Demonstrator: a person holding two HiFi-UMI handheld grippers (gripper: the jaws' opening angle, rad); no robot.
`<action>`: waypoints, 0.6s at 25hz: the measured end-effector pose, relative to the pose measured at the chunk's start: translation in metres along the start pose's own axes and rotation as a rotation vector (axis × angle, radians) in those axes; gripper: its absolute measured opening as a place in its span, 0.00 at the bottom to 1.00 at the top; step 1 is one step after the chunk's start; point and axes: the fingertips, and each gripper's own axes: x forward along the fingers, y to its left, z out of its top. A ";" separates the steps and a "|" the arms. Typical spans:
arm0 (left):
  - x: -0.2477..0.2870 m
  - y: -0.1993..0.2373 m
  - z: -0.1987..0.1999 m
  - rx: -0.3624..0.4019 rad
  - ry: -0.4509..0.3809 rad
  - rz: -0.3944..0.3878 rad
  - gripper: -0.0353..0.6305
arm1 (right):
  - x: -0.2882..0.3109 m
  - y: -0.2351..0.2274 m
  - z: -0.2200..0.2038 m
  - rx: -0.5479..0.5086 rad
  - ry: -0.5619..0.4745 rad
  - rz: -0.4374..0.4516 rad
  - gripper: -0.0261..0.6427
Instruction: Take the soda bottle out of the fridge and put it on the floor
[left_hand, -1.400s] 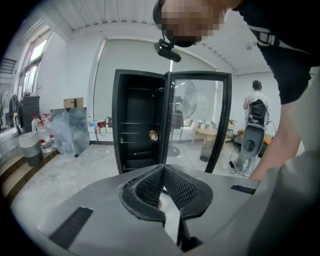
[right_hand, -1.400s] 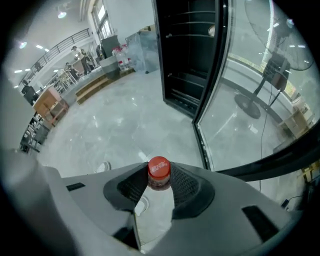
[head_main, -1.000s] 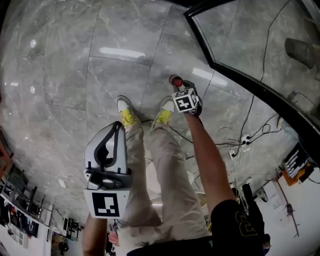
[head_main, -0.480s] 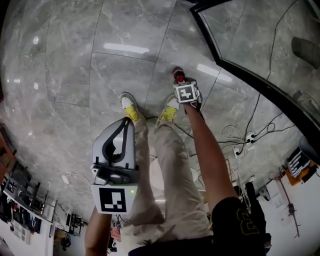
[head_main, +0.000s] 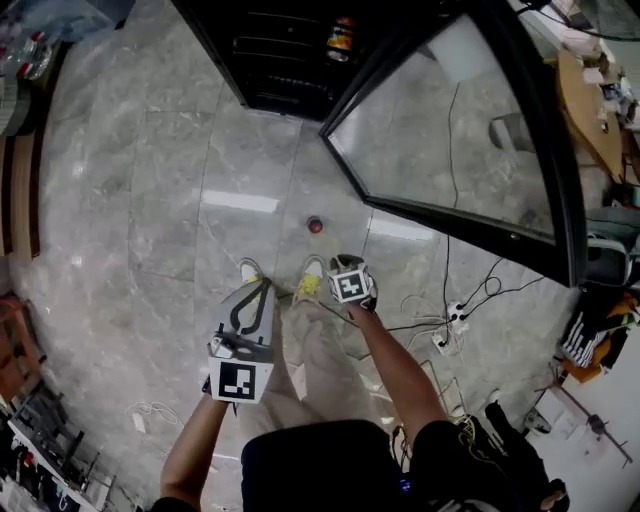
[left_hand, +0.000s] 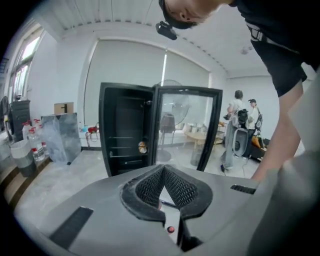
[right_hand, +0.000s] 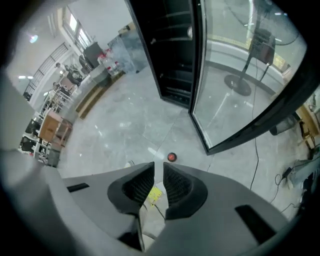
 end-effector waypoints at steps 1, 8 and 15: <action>-0.011 -0.012 0.026 0.036 -0.004 -0.024 0.08 | -0.041 0.006 0.003 -0.008 -0.044 0.007 0.10; -0.064 -0.060 0.162 0.045 -0.131 -0.056 0.08 | -0.276 0.037 0.064 -0.110 -0.382 0.039 0.03; -0.118 -0.096 0.214 0.054 -0.190 -0.038 0.08 | -0.426 0.076 0.074 -0.183 -0.604 0.052 0.03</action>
